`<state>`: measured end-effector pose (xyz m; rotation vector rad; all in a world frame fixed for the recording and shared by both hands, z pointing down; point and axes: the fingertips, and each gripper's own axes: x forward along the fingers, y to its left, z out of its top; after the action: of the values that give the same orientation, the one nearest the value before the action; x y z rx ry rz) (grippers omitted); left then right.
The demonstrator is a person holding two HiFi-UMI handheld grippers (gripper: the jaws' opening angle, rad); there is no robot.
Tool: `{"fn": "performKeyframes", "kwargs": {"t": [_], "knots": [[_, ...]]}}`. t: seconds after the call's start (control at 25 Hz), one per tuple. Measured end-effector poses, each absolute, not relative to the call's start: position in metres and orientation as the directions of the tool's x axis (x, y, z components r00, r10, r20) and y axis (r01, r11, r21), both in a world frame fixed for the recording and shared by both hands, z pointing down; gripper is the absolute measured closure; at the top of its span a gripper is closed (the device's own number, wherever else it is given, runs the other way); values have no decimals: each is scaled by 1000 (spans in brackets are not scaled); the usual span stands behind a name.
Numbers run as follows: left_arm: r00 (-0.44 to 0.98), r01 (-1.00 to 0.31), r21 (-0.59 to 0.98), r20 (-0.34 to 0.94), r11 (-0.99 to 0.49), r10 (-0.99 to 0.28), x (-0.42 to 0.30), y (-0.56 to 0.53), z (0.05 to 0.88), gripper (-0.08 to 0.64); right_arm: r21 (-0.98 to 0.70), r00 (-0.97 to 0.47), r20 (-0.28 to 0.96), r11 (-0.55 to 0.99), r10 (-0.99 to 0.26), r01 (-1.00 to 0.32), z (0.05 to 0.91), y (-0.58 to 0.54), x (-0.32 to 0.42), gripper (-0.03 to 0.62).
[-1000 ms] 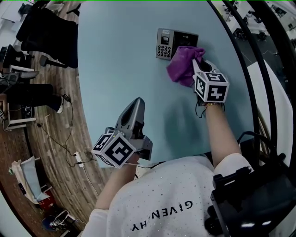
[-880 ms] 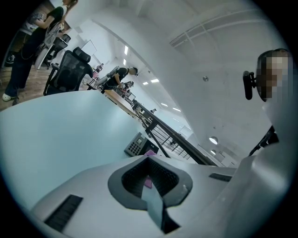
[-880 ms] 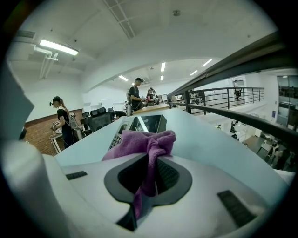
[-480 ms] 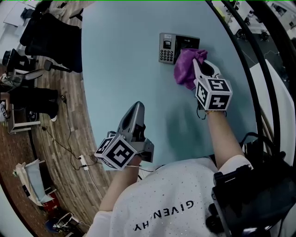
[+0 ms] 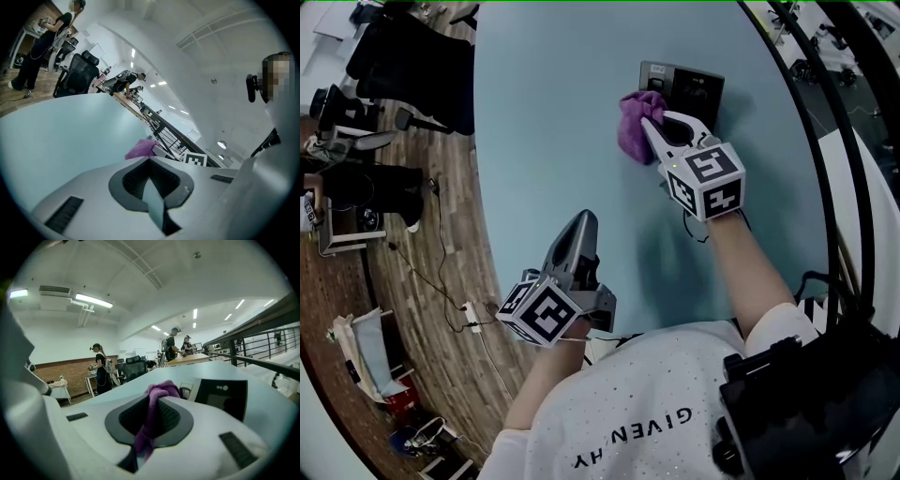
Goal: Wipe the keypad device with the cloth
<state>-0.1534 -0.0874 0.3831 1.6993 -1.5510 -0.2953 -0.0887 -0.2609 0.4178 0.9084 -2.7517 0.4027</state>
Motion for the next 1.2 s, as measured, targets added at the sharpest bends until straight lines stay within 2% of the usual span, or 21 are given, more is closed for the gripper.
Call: {"fn": "performKeyframes", "kwargs": {"t": [0.28, 0.64, 0.88, 1.2], "knots": [[198, -723, 682, 358, 111, -912, -159, -82, 399, 555, -64, -674, 434, 726, -598, -685, 466, -285, -80, 566], [242, -697, 711, 347, 86, -906, -155, -95, 409, 555, -42, -591, 445, 644, -672, -764, 464, -285, -57, 566], [331, -721, 692, 327, -14, -885, -125, -115, 414, 555, -26, -549, 467, 610, -694, -792, 463, -283, -21, 566], [463, -646, 760, 311, -76, -830, -99, -135, 440, 555, 7, -464, 494, 537, -735, -843, 466, -278, 17, 566]]}}
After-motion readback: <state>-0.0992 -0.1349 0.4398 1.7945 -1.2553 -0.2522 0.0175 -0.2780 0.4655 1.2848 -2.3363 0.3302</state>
